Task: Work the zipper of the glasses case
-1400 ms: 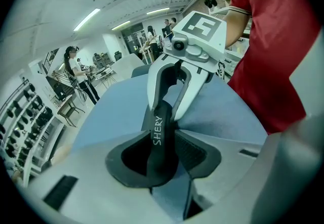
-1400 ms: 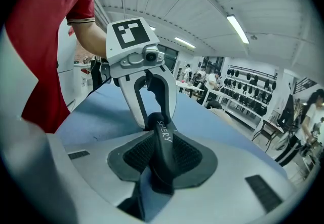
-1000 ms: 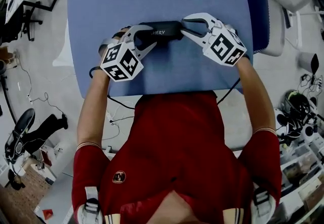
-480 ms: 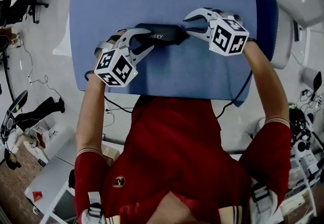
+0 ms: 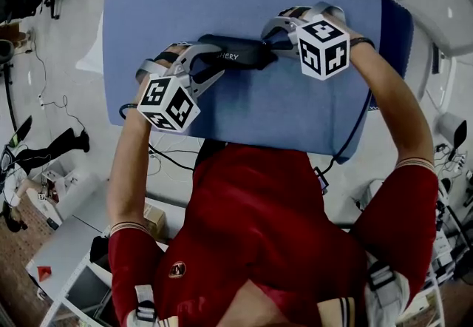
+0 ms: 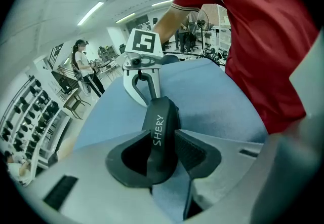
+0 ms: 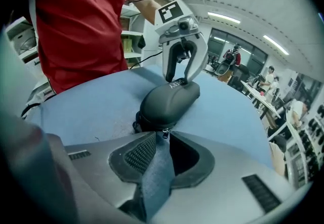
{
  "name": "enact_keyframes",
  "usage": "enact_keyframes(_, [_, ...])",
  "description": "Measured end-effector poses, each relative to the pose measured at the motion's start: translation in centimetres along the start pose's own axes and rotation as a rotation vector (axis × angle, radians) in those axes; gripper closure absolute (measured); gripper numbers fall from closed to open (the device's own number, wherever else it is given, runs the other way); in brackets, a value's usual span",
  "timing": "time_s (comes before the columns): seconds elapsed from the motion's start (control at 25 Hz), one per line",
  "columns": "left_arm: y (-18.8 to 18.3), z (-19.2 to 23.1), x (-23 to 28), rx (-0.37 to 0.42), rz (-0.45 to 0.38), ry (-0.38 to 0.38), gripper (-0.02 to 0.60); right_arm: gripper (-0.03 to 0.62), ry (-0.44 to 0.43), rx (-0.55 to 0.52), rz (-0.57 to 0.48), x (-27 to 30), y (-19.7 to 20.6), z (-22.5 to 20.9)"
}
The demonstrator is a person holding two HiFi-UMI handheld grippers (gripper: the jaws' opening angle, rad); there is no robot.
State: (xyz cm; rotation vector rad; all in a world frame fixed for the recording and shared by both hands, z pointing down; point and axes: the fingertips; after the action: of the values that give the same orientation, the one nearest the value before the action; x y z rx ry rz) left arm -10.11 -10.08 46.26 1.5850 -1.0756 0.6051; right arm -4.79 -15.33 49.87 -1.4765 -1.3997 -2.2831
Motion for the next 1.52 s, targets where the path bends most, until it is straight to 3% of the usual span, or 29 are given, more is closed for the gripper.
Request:
enact_keyframes(0.32, [-0.1,0.0,0.0,-0.019,0.002,-0.014,0.451,0.551,-0.066,-0.082,0.031,0.4,0.0,0.2])
enact_keyframes(0.52, [0.1,-0.1,0.2,-0.023,0.0,-0.014,0.451,0.592,-0.04,-0.06,0.029,0.2,0.3,-0.1])
enact_keyframes(1.28, [0.4,0.2,-0.4,-0.075,-0.006,-0.032,0.446,0.595,-0.024,0.051,0.136,-0.5,-0.5,1.7])
enact_keyframes(1.52, [1.1,-2.1,-1.4,-0.029,-0.047,-0.05,0.443,0.596,0.01,0.145,0.162,1.1,-2.6,3.7])
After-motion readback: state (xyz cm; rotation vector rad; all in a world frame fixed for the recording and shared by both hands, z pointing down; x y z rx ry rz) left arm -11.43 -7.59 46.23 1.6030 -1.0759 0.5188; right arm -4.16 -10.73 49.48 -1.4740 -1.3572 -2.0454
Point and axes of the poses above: the fingertips, and each gripper's own axes: x forward along the fingers, z to its left, y out of its underside, and after that the axes turned 7 degrees about x, right-handed
